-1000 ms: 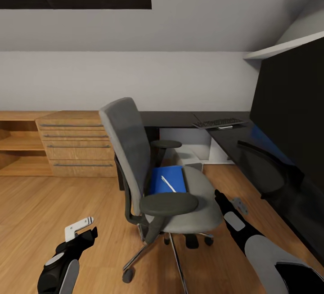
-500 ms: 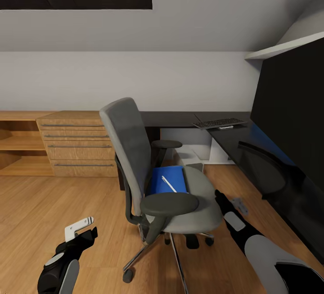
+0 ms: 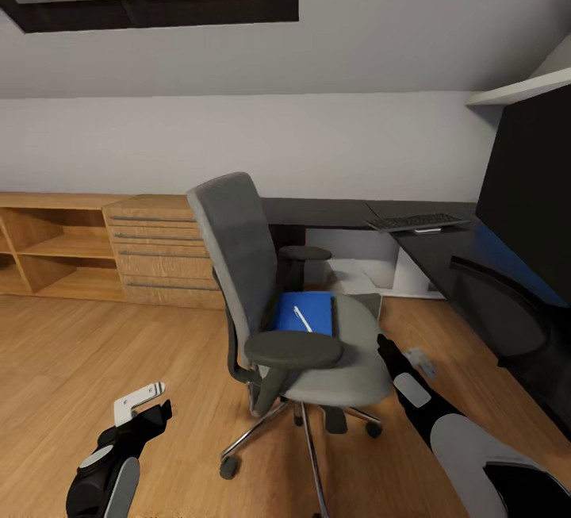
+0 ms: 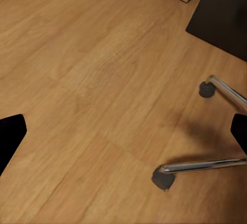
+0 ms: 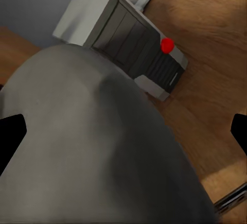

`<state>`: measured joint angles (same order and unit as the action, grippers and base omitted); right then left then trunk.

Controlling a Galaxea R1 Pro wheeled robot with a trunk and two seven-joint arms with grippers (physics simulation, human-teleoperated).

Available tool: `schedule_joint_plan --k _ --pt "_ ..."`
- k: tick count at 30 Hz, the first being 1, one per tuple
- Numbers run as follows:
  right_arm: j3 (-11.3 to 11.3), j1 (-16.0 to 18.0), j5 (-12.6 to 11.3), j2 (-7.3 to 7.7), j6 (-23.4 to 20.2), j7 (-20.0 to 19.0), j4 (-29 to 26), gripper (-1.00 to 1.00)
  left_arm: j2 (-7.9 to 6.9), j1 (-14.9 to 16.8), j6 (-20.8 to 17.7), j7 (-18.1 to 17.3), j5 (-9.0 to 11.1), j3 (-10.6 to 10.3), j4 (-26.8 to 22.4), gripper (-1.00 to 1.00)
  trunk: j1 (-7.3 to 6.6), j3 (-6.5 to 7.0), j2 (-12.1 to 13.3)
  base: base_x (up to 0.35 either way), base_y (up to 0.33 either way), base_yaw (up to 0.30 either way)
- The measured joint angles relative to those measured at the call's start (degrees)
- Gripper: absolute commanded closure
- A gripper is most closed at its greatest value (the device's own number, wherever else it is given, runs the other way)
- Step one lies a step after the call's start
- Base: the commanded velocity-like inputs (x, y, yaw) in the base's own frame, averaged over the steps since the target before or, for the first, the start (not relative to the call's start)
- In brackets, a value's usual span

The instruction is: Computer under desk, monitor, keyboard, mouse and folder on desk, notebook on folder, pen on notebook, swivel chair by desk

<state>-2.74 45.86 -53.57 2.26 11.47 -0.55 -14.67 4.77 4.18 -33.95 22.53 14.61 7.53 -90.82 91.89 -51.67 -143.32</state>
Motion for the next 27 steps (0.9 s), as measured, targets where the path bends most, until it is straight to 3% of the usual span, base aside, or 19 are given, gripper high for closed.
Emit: schedule_joint_plan --k 5,15,27 --pt "0.0 0.0 -0.1 0.12 0.0 0.0 0.0 -1.00 -0.03 0.0 0.0 0.0 0.0 0.0 0.0 -1.00 0.00 0.04 0.0 0.000 0.000 0.015" --pt "-0.1 0.0 -0.1 0.22 0.0 0.0 -0.1 -1.00 -0.05 0.0 -0.1 0.0 0.0 0.0 0.0 -1.00 0.00 0.04 0.0 0.000 0.000 -0.159" --pt "-0.1 0.0 0.0 0.22 0.1 0.0 -0.1 -1.00 -0.08 0.0 -0.1 0.1 0.0 0.0 0.5 -1.00 0.00 0.04 0.0 0.000 0.000 -0.019"
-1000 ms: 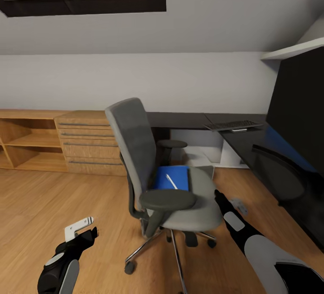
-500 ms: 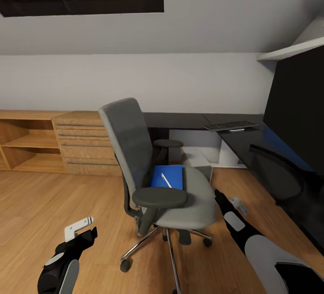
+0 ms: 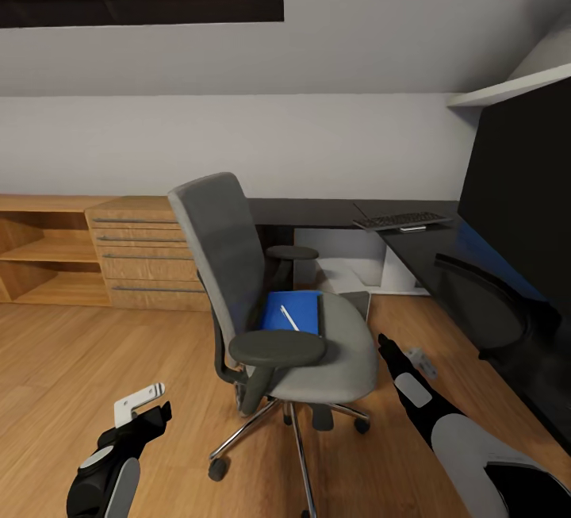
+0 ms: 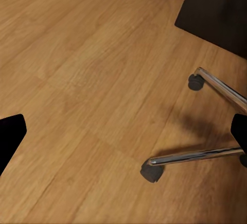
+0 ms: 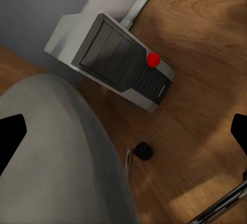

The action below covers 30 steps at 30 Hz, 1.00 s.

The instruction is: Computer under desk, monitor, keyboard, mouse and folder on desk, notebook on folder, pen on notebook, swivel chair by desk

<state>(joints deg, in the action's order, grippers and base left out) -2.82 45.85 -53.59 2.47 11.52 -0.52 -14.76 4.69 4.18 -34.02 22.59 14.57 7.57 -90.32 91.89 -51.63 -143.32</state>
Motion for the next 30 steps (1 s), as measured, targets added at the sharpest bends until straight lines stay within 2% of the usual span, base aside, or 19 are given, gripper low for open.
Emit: schedule_joint_plan --k 24,30 --pt "-0.1 0.0 0.0 0.09 0.0 0.0 -0.1 -1.00 -0.05 0.0 0.0 -0.2 0.0 0.0 0.0 -1.00 0.00 0.00 0.0 0.002 0.000 0.000" --pt "-0.1 0.0 -0.1 0.09 0.0 0.1 -0.1 -1.00 -0.04 0.0 0.0 -0.2 0.0 0.0 0.0 -1.00 -0.03 0.00 0.0 0.268 0.000 0.000"
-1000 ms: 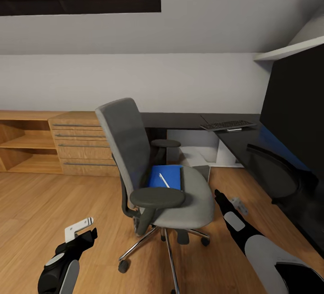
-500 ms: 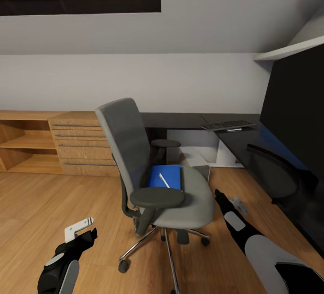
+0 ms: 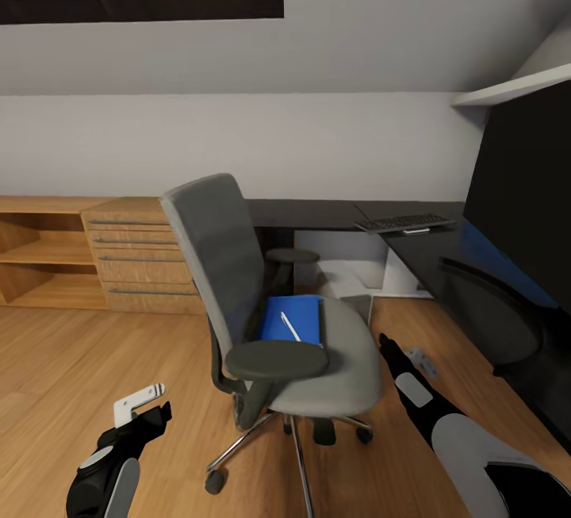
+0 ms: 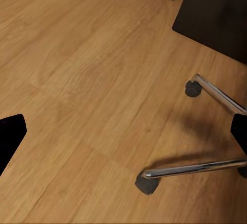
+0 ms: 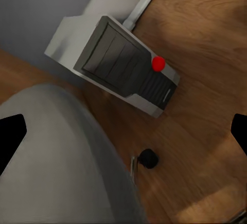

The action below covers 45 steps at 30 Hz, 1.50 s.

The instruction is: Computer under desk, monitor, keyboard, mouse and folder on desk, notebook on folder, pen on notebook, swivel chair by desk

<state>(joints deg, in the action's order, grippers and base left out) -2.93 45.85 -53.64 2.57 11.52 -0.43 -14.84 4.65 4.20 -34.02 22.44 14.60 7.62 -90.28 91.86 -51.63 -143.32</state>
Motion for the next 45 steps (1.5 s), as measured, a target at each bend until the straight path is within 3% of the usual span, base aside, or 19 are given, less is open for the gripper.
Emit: schedule_joint_plan --k 25,45 --pt "0.0 0.0 0.0 0.00 0.0 0.0 0.1 -1.00 0.00 0.0 0.0 0.0 0.0 0.1 0.0 -1.00 0.03 0.00 0.0 0.046 0.000 0.008" --pt "0.0 0.0 0.2 -0.01 0.0 0.0 0.1 -1.00 0.02 0.0 0.0 0.0 0.0 0.1 0.0 -1.00 0.02 0.00 0.0 0.000 0.000 0.228"
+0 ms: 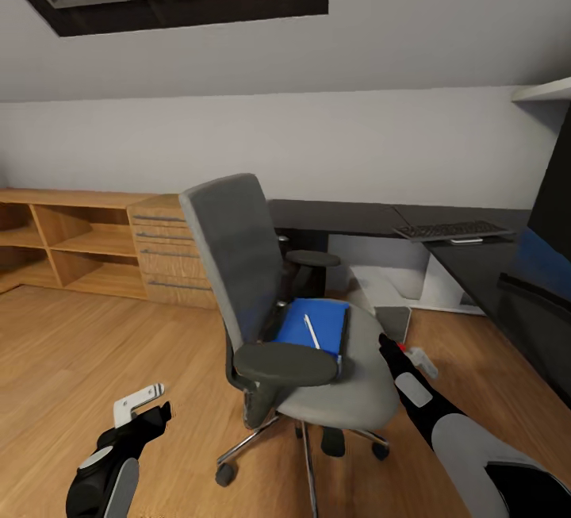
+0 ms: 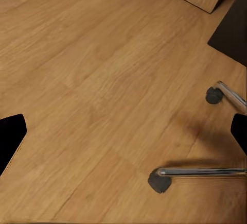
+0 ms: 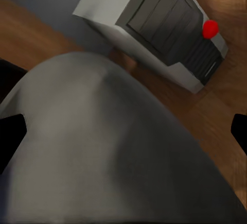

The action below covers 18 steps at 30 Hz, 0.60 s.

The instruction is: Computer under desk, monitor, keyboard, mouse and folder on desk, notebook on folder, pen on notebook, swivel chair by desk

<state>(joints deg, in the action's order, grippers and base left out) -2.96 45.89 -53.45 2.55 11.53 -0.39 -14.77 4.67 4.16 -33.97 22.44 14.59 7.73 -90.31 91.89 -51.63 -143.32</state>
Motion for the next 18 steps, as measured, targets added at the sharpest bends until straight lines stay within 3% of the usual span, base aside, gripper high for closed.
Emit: schedule_joint_plan --k 8,18 --pt "0.0 0.0 0.0 -0.05 0.0 -0.1 -0.1 -1.00 0.00 0.0 0.0 0.0 -0.1 0.0 0.0 -1.00 0.00 0.00 0.0 0.000 0.000 0.246" --pt "0.1 0.0 -0.2 0.01 0.0 -0.1 -0.1 -1.00 0.03 0.0 0.0 0.1 -0.1 -0.1 0.0 -1.00 0.00 0.00 0.0 0.000 0.000 0.024"
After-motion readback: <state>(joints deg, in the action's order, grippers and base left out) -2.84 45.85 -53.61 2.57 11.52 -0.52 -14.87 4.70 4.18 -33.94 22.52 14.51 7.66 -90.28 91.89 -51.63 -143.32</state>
